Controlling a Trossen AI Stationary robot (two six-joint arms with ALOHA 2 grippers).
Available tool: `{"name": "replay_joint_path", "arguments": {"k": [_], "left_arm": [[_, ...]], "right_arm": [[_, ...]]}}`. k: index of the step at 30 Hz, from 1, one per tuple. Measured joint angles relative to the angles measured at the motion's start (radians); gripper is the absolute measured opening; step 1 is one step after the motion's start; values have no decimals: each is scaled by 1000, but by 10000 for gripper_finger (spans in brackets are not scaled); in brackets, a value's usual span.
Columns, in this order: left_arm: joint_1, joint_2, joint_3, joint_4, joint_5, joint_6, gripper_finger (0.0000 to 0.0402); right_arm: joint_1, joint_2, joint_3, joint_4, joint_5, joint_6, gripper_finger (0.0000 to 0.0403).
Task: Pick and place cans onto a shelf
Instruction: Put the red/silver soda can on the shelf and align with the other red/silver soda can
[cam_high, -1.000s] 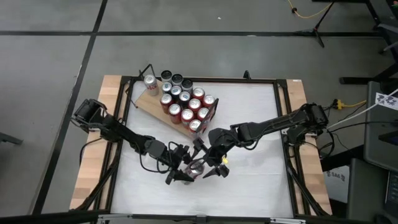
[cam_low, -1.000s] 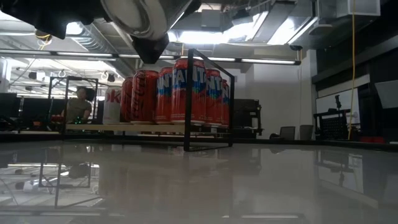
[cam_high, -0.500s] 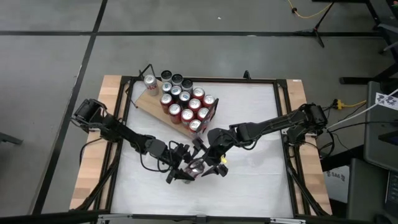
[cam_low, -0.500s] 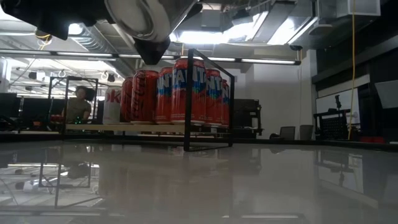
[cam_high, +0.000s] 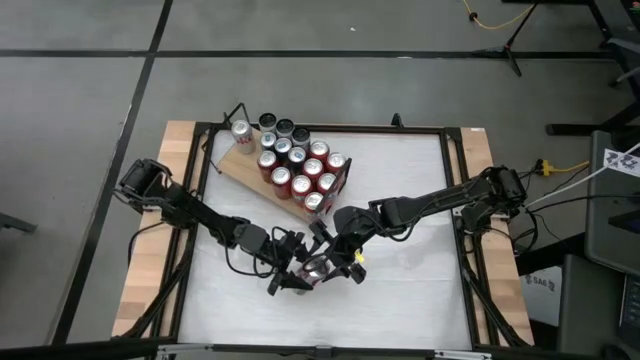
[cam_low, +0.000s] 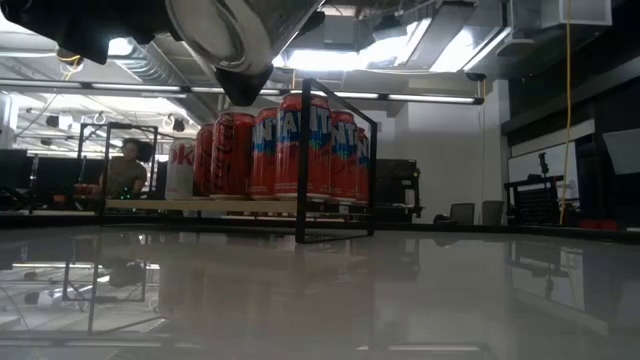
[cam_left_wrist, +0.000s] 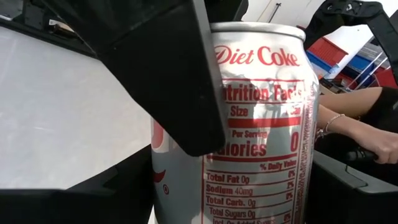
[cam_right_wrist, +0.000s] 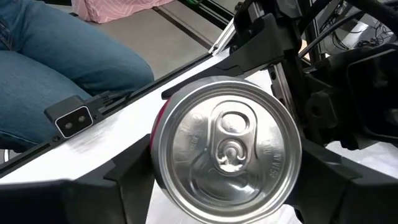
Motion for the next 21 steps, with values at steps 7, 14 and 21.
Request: {"name": "replay_joint_path", "arguments": {"k": [7,14,21], "left_arm": [[1,0,0,-3,-6,-10,293],[1,-1,-1,-5,-15,-21,322],[3,-2,-2,-28,-43,-22,370]], "right_arm": [[0,0,0,-1,0,2,281],[0,0,0,-7,3,22,285],[0,0,-1,-23,13,20,284]]}}
